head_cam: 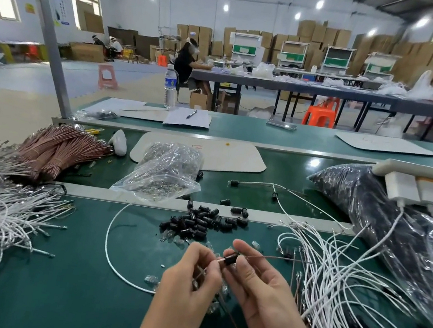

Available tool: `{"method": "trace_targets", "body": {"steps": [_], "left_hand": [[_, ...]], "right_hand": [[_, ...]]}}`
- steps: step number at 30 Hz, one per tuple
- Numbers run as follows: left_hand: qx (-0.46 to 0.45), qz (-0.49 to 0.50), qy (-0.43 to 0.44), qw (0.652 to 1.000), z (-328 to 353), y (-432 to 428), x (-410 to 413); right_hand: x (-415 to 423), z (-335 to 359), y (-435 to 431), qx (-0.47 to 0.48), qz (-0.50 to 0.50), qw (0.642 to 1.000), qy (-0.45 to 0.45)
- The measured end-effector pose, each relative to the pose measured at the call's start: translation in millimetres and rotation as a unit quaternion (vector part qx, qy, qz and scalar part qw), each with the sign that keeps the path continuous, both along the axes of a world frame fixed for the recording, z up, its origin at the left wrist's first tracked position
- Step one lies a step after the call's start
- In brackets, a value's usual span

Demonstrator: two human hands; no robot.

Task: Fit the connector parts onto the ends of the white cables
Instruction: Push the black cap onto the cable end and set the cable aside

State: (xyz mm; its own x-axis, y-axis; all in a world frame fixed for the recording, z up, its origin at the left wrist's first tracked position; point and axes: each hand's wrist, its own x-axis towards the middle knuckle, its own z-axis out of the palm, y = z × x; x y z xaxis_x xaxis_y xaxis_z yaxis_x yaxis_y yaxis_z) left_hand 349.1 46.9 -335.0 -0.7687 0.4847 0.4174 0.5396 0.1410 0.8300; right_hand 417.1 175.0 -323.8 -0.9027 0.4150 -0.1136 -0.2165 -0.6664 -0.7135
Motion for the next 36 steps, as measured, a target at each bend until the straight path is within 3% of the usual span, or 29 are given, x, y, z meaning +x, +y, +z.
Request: {"method": "trace_targets", "body": {"steps": [6,25,36], "left_hand": [[0.031,0.016,0.002,0.999,-1.9,1.6,1.6],[-0.04,-0.002,0.017,0.999,-2.8,-2.2,5.0],[-0.048,-0.033,0.043,0.997,-2.4,-2.9,9.4]], "right_hand": [[0.5,1.9,0.2,-0.007,0.008,1.0,-0.005],[-0.1,3.6,1.4,0.038,0.019,0.999,0.002],[0.0,4.0,5.6,-0.027,0.031,0.999,0.002]]}}
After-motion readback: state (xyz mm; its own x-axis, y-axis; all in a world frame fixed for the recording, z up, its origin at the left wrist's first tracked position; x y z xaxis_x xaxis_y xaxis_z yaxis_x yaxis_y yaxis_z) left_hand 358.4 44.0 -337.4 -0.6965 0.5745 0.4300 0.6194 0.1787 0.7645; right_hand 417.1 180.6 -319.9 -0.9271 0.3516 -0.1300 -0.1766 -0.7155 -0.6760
